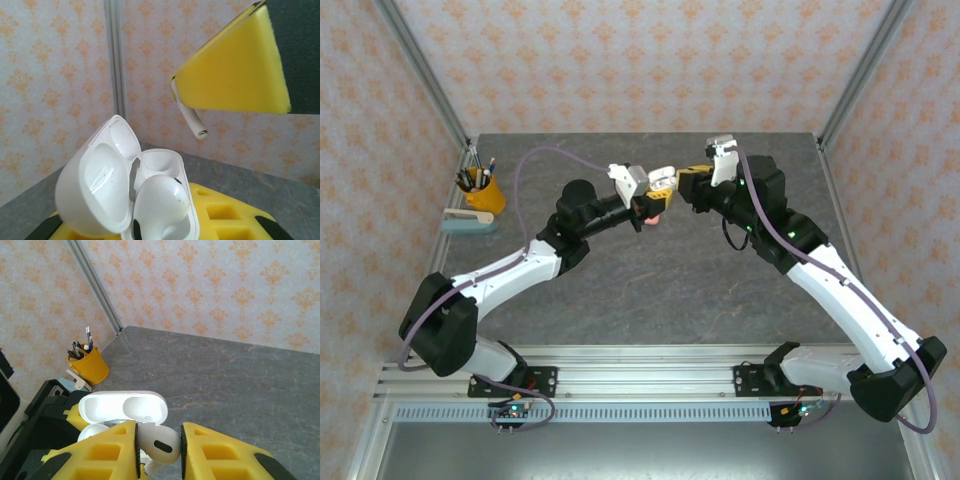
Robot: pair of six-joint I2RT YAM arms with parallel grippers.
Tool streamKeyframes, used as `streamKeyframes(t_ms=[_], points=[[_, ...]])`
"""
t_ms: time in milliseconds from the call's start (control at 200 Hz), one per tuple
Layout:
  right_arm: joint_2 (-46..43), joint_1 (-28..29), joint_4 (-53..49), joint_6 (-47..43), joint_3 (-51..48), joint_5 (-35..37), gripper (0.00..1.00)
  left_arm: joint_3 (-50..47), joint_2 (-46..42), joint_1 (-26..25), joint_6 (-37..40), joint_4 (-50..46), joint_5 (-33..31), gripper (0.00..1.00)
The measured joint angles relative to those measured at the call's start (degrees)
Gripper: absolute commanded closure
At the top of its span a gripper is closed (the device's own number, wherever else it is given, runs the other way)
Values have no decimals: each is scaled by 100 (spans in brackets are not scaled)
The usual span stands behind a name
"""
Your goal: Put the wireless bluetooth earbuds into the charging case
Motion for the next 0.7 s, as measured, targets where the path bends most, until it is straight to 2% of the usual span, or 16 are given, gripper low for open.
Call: streamKeyframes(t_ms=[280,701], points=[[26,0,-15,-278,212,-24,75,225,101,13,-127,-243,426,100],[208,0,-24,-481,271,26,76,264,140,48,-144,-387,562,100]])
